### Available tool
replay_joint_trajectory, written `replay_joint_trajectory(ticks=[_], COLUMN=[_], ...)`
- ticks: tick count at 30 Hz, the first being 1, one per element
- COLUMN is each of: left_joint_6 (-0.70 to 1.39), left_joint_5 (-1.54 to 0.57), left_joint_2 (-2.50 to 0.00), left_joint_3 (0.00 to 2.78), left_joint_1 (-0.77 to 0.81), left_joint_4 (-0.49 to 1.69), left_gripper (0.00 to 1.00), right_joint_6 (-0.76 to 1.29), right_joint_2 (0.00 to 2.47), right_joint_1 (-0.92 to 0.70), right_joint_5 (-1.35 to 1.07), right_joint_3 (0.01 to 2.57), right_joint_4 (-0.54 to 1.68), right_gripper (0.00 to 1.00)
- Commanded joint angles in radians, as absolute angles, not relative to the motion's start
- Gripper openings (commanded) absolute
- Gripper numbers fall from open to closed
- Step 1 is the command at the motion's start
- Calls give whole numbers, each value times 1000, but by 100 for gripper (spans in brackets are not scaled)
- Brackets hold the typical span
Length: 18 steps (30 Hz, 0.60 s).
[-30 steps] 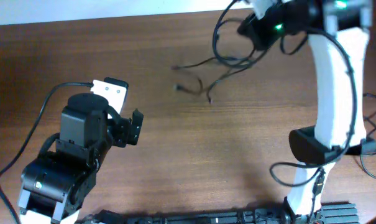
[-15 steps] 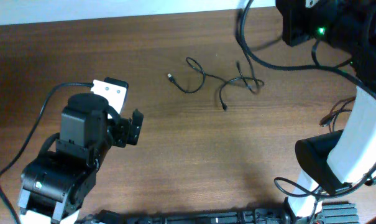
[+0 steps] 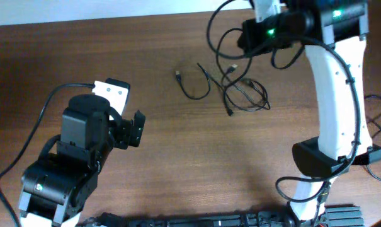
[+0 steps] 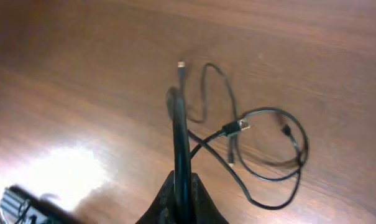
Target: Untangle cables
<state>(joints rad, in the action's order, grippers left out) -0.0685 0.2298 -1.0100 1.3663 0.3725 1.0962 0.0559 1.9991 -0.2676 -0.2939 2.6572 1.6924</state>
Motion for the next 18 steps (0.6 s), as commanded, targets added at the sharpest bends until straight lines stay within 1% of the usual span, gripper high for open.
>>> replay_joint_trajectory(ticks=[1,4,10,13,15,18], left_joint_6=[-84,-84,-84,-84,-84,-84], left_joint_5=[241,241,241,241,241,241], left_joint_2=[-1007,-1007,-1007,-1007,-1007,-1007], left_joint_3=[1377,1377,1377,1377,1377,1377], left_joint_1=[370,370,370,370,370,370], left_joint_4=[1094,1094,1094,1094,1094,1094], left_gripper=[99,99,99,99,99,99], right_joint_6=[47,31,8,9,99,113], right_joint_2=[1983,1983,1983,1983,1982,1926], right_joint_1=[-368,-460,-583,-592,-591,-588], right_joint_5=[-299,-295,-295,-296,-328,-355], right_joint_3=[2657,2657,2657,2657,2657,2707], right_joint_4=[1699,1699,1699,1699,1699,1674], right_gripper=[4,4,4,4,4,4])
